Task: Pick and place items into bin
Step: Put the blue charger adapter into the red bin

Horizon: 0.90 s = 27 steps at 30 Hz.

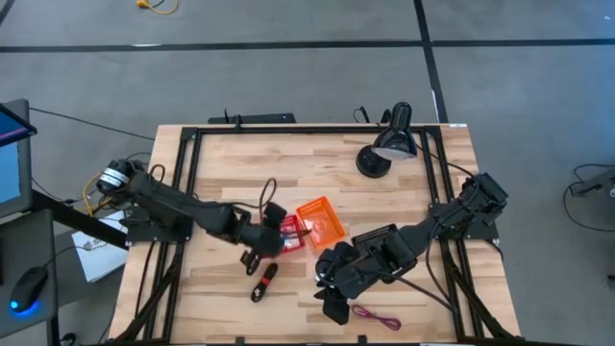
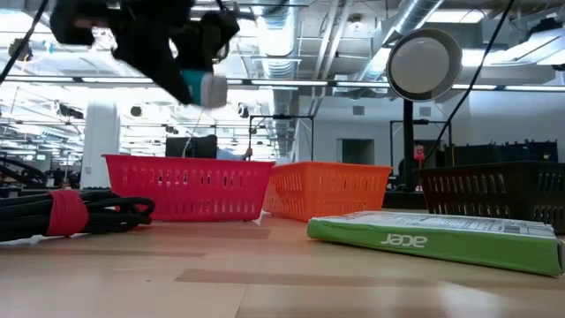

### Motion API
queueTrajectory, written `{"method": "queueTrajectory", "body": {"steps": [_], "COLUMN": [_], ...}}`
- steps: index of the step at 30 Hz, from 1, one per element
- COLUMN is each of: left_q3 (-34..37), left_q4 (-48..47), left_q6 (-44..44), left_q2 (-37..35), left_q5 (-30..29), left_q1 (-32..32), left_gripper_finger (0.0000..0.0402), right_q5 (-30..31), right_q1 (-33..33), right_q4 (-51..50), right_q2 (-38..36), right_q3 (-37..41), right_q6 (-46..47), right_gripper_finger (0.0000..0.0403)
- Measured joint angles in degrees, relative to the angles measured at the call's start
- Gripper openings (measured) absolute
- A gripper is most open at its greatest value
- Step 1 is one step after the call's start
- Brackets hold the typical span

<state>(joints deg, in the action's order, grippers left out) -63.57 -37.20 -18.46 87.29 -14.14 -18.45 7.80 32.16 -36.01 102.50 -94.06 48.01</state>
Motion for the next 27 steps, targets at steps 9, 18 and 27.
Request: {"method": "queueTrajectory", "body": {"steps": [9,18,27], "left_q3": [0.0,0.0,-0.1], "left_q4": [-1.7,-0.3,-1.0], "left_q6": [-1.6,-4.7,-9.6], "left_q2": [0.1,6.3,12.9], "left_q5": [11.7,18.0,18.9], "left_q1": [8.3,11.8,11.7], "left_gripper_finger": [0.0137,0.0139,0.0146], "right_q5": [0.1,2.7,3.0], "right_q1": [1.5,3.5,5.9], "right_q4": [-0.2,-0.3,-0.3], "right_q2": [0.0,0.0,0.0], "right_q3": [0.0,0.0,0.0], "right_q6": [0.0,0.1,1.5], "right_gripper_finger": [0.0134,0.0134,0.0134]}}
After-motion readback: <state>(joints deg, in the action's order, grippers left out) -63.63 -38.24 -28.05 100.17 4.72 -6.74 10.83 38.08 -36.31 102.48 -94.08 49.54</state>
